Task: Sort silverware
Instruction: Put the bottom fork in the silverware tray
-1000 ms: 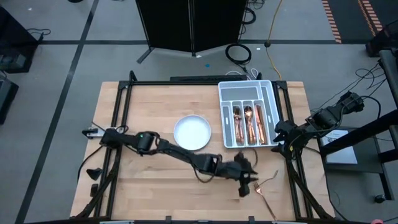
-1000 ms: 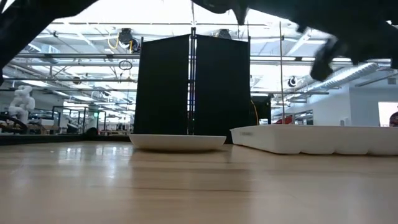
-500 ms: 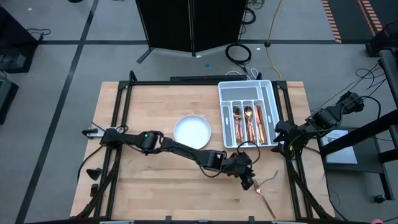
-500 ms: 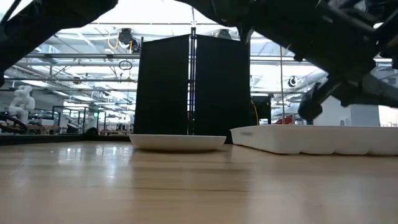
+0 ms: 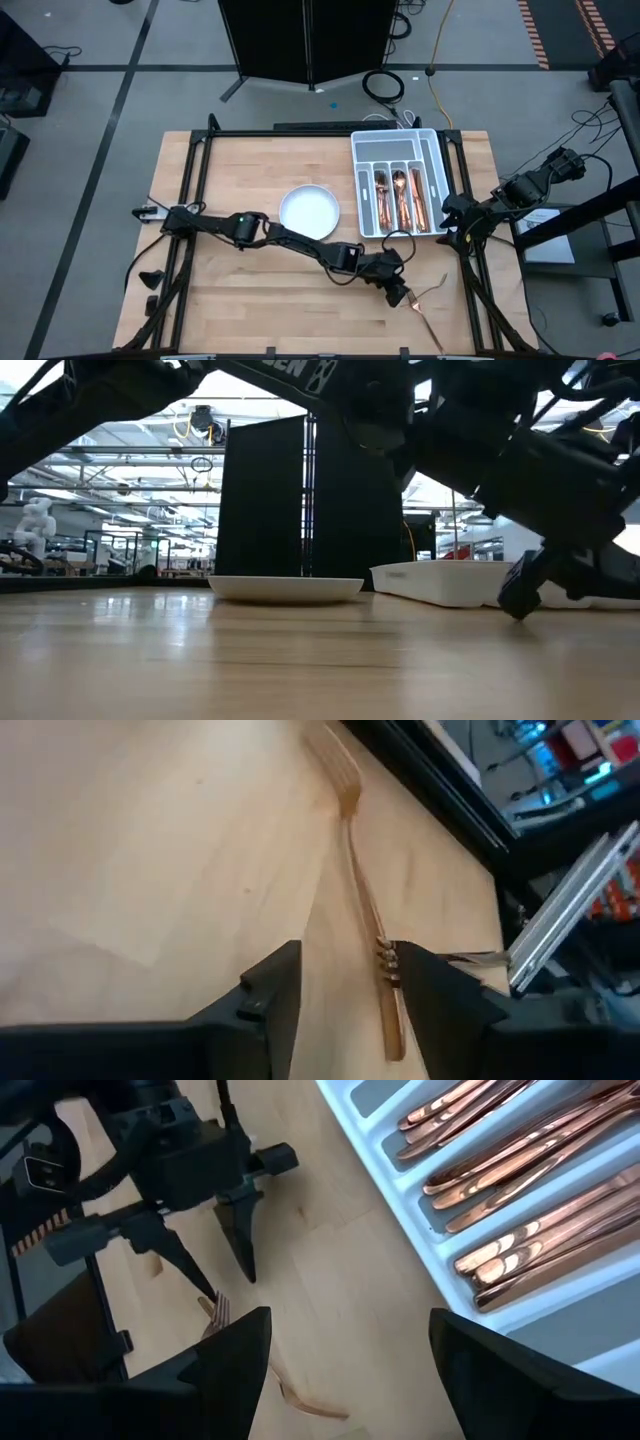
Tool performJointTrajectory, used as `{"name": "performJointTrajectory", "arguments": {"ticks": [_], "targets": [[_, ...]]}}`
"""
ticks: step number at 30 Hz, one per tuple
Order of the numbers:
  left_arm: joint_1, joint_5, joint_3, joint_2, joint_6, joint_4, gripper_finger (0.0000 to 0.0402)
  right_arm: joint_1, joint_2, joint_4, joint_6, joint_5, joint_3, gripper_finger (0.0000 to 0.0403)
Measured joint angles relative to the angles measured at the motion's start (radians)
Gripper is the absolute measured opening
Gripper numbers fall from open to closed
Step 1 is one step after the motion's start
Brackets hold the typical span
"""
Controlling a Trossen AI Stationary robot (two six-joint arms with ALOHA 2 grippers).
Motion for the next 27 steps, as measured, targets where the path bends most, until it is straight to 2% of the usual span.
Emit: {"name": "performJointTrajectory", "arguments": {"ticks": [7,27], "targets": [[0.003,0.012,0.0,0.005,-0.003,0.06,0.0186,0.0,0.0,-0.001,-0.002,0.004,0.0,0.0263],[-0.02,0.01,0.01,0.027,-0.028,0.053,0.0185,0.0,0.0,-0.001,0.028,0.004,0.0,0.0263]]}}
